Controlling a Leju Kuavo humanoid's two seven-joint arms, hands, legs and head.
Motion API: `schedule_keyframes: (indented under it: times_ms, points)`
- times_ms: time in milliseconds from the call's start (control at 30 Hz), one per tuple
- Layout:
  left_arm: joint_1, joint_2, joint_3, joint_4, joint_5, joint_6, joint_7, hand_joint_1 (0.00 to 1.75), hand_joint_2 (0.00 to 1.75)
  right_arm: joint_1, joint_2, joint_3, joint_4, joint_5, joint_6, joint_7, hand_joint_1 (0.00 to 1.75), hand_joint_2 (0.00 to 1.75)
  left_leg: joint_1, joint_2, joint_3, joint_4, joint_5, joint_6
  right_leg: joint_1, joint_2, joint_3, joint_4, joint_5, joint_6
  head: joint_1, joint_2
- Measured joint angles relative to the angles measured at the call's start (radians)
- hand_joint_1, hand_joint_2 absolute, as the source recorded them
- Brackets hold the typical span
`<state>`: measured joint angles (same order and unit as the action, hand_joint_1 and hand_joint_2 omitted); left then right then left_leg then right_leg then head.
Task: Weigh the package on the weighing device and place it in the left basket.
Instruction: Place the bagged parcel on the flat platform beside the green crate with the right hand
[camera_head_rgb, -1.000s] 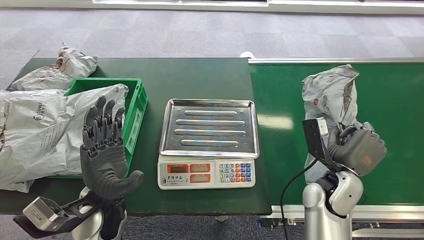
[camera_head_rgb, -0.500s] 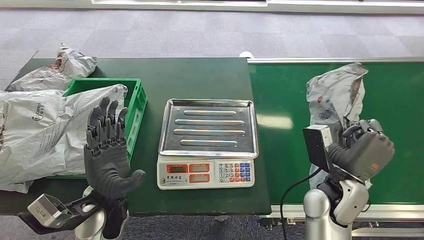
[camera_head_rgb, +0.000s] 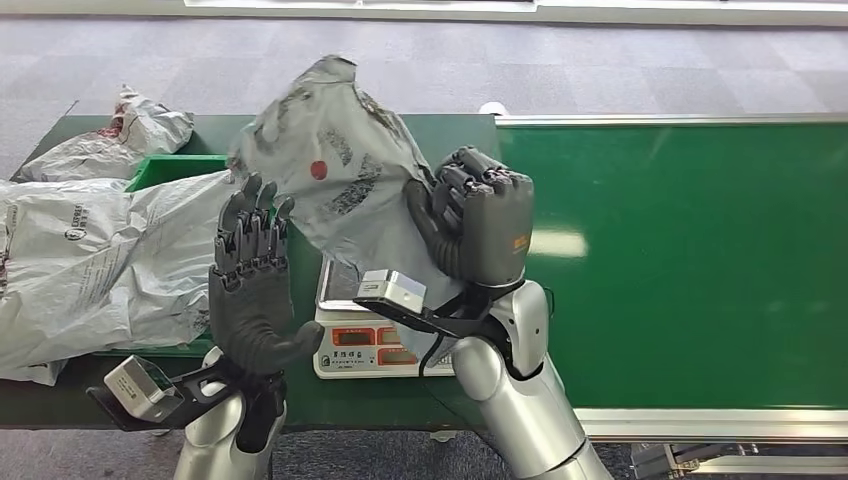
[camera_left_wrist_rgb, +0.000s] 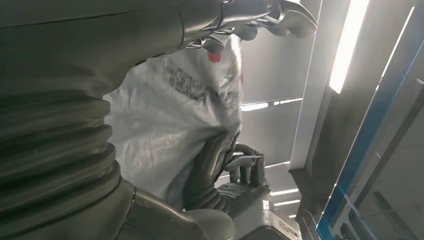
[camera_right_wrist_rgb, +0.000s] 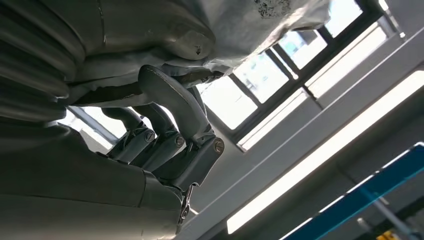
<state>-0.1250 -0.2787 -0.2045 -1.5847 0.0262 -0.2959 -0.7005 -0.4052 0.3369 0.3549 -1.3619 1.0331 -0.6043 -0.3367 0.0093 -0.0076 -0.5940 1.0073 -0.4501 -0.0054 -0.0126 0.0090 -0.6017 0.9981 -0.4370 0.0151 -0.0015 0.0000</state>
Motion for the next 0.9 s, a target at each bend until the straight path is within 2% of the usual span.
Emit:
schedule_keyframes:
  times_ms: [233, 367, 467, 600, 767, 900]
  points:
    - [-0.001, 0.004, -0.004, 0.014, 0.007, 0.002, 0.000, 0.00, 1.75, -0.055, 0.011, 0.057, 0.092, 0.020, -0.045, 0.026, 1.75, 1.75, 0.000, 0.000, 0.000, 0.000, 0.000, 0.000, 0.000, 0.000, 0.000, 0.000, 0.000, 0.000, 0.000, 0.000]
    - [0.002, 0.007, -0.007, 0.021, -0.003, 0.009, -0.001, 0.00, 1.75, -0.063, 0.012, 0.055, 0.138, 0.092, -0.081, 0.097, 1.75, 1.75, 0.000, 0.000, 0.000, 0.000, 0.000, 0.000, 0.000, 0.000, -0.001, 0.000, 0.000, 0.000, 0.000, 0.000]
    - [0.008, 0.009, -0.009, 0.025, -0.009, 0.009, -0.001, 0.00, 1.75, -0.063, 0.014, 0.015, 0.176, 0.182, -0.088, 0.151, 1.75, 1.75, 0.000, 0.000, -0.001, 0.000, 0.000, 0.000, 0.000, 0.000, -0.001, 0.000, 0.000, 0.000, 0.000, 0.000]
    - [0.015, 0.009, -0.009, 0.027, -0.010, 0.009, -0.001, 0.00, 1.75, -0.070, 0.015, -0.049, 0.227, 0.210, -0.090, 0.184, 1.75, 1.75, 0.000, 0.000, -0.001, 0.000, 0.000, 0.000, 0.000, 0.000, -0.001, 0.000, 0.000, 0.000, 0.000, 0.000]
    - [0.019, 0.009, -0.010, 0.027, -0.018, 0.007, 0.001, 0.00, 1.75, -0.104, 0.016, -0.143, 0.370, 0.255, -0.090, 0.242, 1.75, 1.75, 0.000, -0.001, -0.001, 0.000, 0.000, 0.000, 0.000, -0.001, -0.001, 0.000, 0.000, 0.000, 0.000, 0.000]
    - [0.018, 0.009, -0.010, 0.024, -0.024, 0.000, 0.005, 0.00, 1.75, -0.127, 0.016, -0.197, 0.478, 0.304, -0.090, 0.278, 0.00, 1.75, 0.000, 0.000, -0.001, 0.000, 0.000, 0.000, 0.000, -0.001, -0.001, 0.000, 0.000, 0.000, 0.000, 0.000]
